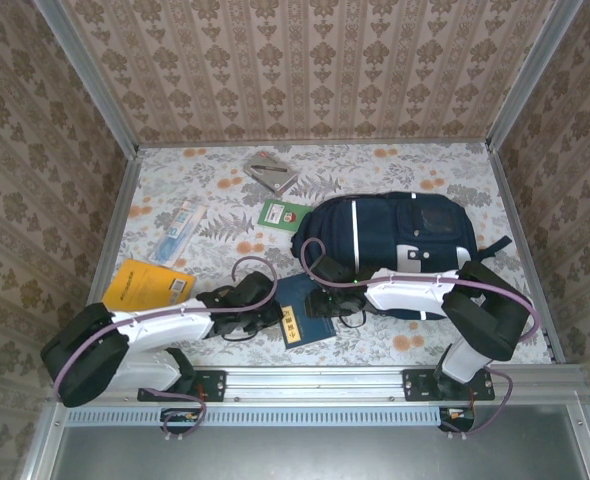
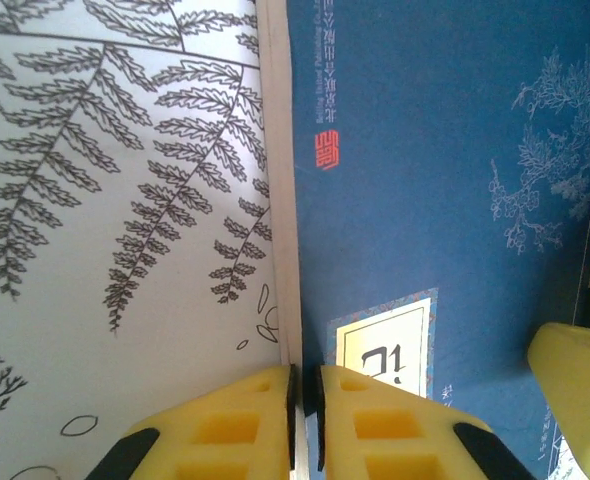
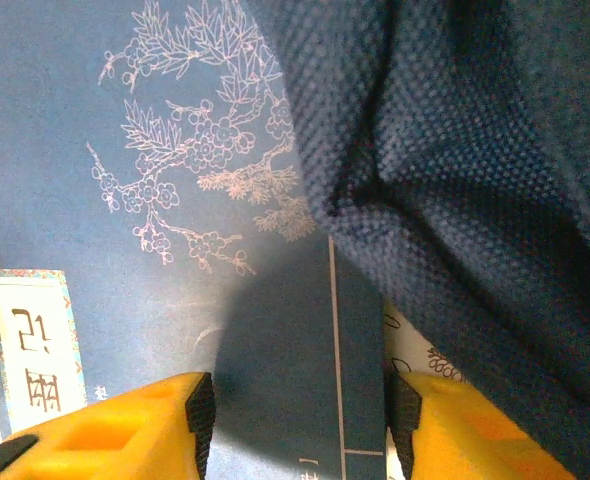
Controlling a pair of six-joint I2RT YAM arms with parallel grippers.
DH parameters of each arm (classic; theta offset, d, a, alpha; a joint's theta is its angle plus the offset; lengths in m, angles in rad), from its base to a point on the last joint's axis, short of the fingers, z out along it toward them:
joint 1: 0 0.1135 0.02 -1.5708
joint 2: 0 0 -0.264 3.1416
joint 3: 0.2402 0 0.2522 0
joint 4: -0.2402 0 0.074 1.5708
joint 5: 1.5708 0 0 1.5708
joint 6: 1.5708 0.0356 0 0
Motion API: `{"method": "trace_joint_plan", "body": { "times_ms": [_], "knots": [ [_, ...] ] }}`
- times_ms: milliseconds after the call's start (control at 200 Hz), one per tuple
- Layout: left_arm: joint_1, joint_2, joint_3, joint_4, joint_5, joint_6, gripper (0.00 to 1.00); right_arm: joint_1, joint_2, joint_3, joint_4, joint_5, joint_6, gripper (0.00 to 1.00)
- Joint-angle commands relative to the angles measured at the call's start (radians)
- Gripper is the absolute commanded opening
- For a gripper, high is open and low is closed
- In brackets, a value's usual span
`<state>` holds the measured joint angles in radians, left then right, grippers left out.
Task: Pack the student bag
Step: Pick up the book from the bottom-center of the table.
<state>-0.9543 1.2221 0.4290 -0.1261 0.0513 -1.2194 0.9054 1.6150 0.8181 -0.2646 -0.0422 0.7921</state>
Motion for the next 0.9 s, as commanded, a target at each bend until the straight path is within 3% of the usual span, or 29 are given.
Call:
{"method": "trace_joint_plan", "body": {
  "times_ms": [0,210,440,535,895],
  "knots": [
    [0.008,-0.02,-0.019,-0.153,-0.032,0.016,0.14,0.003,0.056,0.011,0.087,-0.062,0.007,0.53],
    [0.015,0.0,-0.029,-0.128,-0.013,0.032,0.14,0.002,0.072,0.015,0.166,-0.169,0.041,0.49],
    [0.014,0.068,-0.055,-0.038,0.027,0.018,0.13,-0.011,0.043,-0.02,0.403,-0.354,0.147,0.48],
    [0.014,0.071,-0.053,-0.034,0.03,0.024,0.12,-0.02,0.019,-0.043,0.507,-0.411,0.204,0.43],
    [0.015,0.064,-0.053,-0.048,0.028,0.032,0.11,-0.043,-0.104,-0.131,0.71,-0.464,0.321,0.35]
  ]
}}
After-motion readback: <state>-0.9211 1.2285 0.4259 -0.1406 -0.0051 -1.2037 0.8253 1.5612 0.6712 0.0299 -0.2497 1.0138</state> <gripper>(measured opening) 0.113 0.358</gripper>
